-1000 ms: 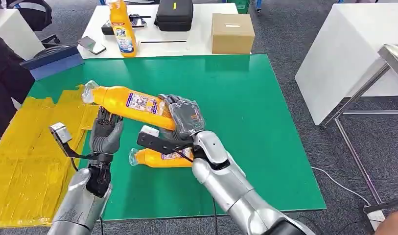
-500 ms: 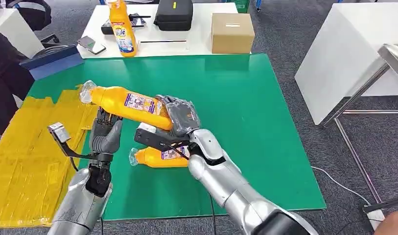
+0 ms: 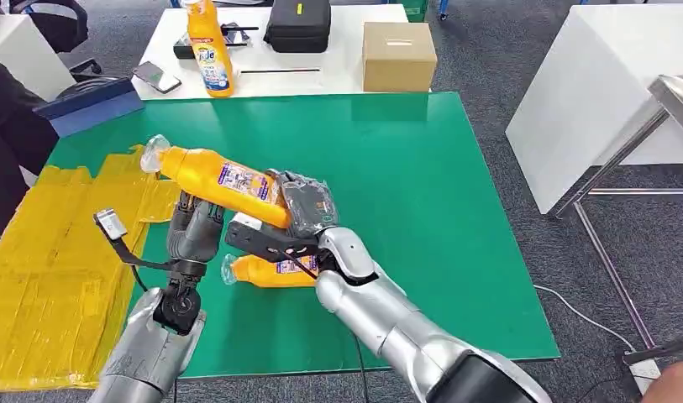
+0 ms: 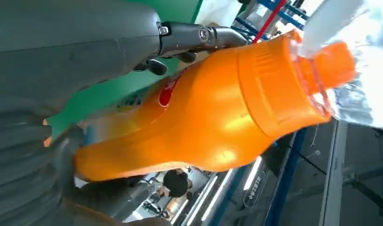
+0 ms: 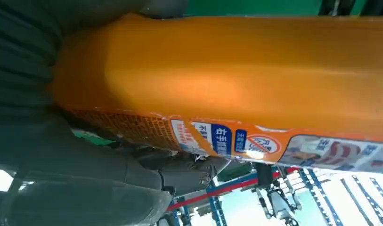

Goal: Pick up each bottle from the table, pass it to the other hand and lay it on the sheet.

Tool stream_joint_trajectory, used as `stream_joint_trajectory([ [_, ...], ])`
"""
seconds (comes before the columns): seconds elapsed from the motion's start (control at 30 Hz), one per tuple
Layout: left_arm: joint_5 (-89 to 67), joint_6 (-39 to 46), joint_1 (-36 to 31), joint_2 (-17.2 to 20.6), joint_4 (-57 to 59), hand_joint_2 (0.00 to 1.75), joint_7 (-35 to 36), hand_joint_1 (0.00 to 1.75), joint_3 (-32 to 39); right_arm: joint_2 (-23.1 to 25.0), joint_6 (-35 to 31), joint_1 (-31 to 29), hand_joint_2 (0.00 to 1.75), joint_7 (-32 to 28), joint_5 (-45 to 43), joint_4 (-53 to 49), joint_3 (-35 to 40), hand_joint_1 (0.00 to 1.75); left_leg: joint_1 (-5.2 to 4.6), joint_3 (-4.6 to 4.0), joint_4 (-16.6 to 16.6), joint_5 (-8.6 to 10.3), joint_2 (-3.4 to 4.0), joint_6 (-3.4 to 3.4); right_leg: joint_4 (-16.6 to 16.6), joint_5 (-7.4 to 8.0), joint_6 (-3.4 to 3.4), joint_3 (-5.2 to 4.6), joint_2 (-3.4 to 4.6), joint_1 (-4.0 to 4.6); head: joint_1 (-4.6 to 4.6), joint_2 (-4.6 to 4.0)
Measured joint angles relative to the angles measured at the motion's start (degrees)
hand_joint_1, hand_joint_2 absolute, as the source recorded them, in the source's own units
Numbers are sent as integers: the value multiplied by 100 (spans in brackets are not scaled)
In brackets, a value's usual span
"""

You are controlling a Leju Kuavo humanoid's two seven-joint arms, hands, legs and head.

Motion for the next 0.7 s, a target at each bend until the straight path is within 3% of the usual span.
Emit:
stream_joint_trajectory([
  [0.37,103,188,-34,-105,160,175,133,0,26,44,-39,-123,175,710,-610,-18,1558,169,-1,1,0,0,1,0,-1,0,0,-19,0,-1,0,0],
  [0.67,-109,327,52,-96,181,175,-37,0,129,26,29,-335,175,887,-1073,-28,2224,166,0,-1,0,0,1,-1,0,0,0,-20,0,0,-2,0],
  [0.7,-123,354,63,-94,173,175,-53,0,142,22,29,-344,175,887,-1112,-28,2257,173,0,-1,0,0,1,-1,0,0,0,-19,0,0,0,0],
])
